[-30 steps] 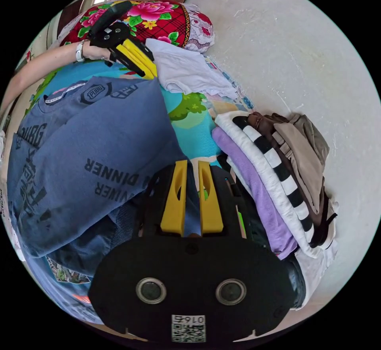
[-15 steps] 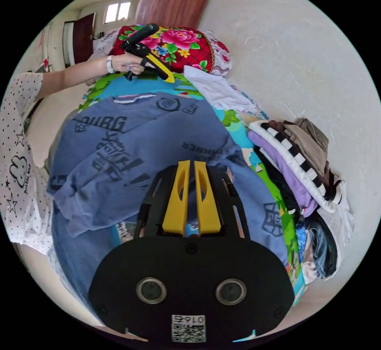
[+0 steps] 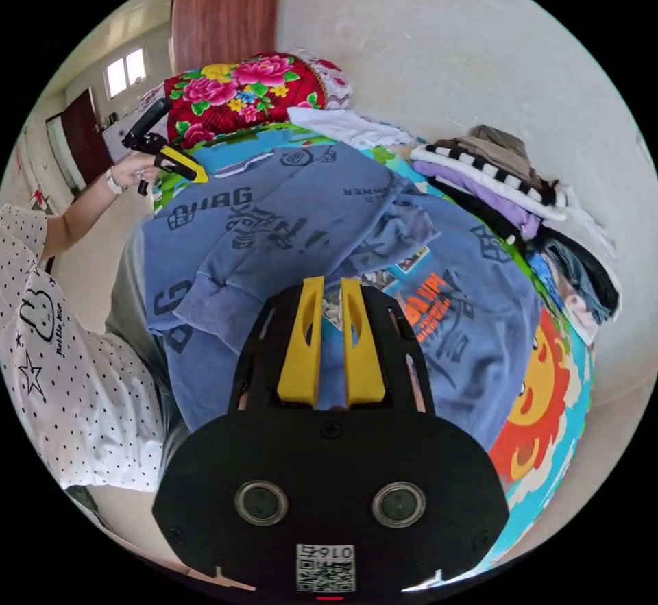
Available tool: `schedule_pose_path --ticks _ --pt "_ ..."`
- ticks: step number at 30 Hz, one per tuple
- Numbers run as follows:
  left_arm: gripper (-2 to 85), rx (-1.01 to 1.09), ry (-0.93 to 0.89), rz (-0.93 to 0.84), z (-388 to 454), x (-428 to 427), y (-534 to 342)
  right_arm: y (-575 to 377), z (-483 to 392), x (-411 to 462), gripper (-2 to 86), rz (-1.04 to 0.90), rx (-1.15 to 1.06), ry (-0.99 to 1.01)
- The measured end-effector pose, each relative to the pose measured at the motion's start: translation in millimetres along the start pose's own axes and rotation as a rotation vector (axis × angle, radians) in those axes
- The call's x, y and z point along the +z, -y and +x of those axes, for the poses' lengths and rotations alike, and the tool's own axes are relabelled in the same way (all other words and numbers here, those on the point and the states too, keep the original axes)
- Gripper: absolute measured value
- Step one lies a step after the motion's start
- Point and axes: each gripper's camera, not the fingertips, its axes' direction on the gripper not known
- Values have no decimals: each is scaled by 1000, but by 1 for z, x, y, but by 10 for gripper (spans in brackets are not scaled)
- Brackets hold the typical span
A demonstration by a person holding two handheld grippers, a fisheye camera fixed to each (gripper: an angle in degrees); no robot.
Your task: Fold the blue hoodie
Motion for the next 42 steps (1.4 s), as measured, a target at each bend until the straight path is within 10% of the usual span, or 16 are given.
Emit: schedule_pose_path --ticks 13,20,30,37,42 --pt "20 621 -539 -68 368 137 109 -267 49 -83 109 72 636 -80" --pt "81 806 -225 -53 526 186 97 -338 60 -118 104 178 743 -143" --pt "14 764 -203 -35 565 196 80 -385 114 -137 77 240 751 -155" --pt "-5 484 -457 288 506 140 58 -309 235 -140 43 423 733 -134" --pt "-7 351 -492 447 478 121 31 -222 366 -59 78 197 734 468"
